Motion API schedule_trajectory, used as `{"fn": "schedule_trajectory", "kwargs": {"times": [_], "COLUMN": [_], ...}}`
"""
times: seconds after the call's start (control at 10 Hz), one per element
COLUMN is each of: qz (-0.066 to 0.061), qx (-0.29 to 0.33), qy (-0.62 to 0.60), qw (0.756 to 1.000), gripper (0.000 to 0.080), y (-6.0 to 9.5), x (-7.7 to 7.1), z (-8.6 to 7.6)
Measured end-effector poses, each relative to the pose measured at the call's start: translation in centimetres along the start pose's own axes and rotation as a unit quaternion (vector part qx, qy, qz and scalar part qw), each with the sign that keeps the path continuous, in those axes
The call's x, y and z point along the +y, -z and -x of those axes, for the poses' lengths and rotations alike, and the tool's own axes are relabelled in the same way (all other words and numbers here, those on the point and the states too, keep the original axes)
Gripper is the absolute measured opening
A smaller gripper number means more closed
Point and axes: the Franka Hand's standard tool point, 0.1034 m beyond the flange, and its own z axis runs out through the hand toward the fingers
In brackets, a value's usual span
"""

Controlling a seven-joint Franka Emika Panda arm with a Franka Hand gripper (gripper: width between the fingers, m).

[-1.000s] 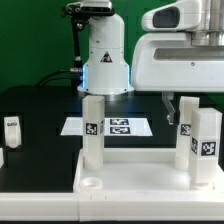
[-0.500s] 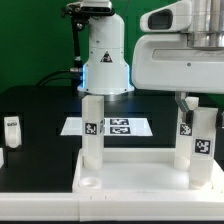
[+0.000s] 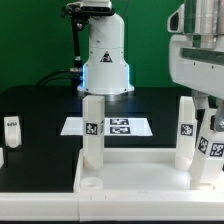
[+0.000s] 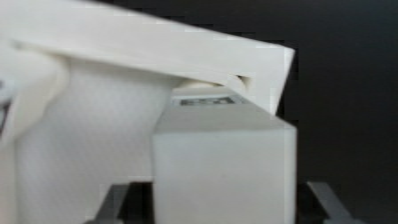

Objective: Assemble desk

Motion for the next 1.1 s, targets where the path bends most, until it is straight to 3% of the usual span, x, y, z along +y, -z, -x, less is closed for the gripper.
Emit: {"fn": "schedule_trajectory", "kwargs": {"times": [0.2,0.3,0.4,0.5,0.6,0.7,0.8,1.0,1.1], "qz": [-0.006,-0.005,-0.005,-0.004,-0.003,-0.004,-0.003,-0.001,-0.001], "qx": [-0.004,-0.004,-0.001,0.004,0.003,-0.001,0.001,0.004,0.009], "qy": [-0.04,-0.031,0.016,0.114,0.218,0.294,0.31,0.378,0.457], "qw": [0.999,1.0,1.0,0.993,0.976,0.956,0.951,0.926,0.889], "gripper": [0.0285,0.0361,0.0361,0.0499,0.06,0.06,0.0641,0.0647,0.0649], "y": [0.01,-0.01,-0.07,-0.1,-0.15,-0.25,-0.26,-0.26,-0.12], "x": [0.1,0.11,0.15,0.19,0.18,0.21,0.21,0.2,0.03], "z": [-0.12,-0.15,-0.08,0.13,0.26,0.25,0.19,0.04,-0.09]}}
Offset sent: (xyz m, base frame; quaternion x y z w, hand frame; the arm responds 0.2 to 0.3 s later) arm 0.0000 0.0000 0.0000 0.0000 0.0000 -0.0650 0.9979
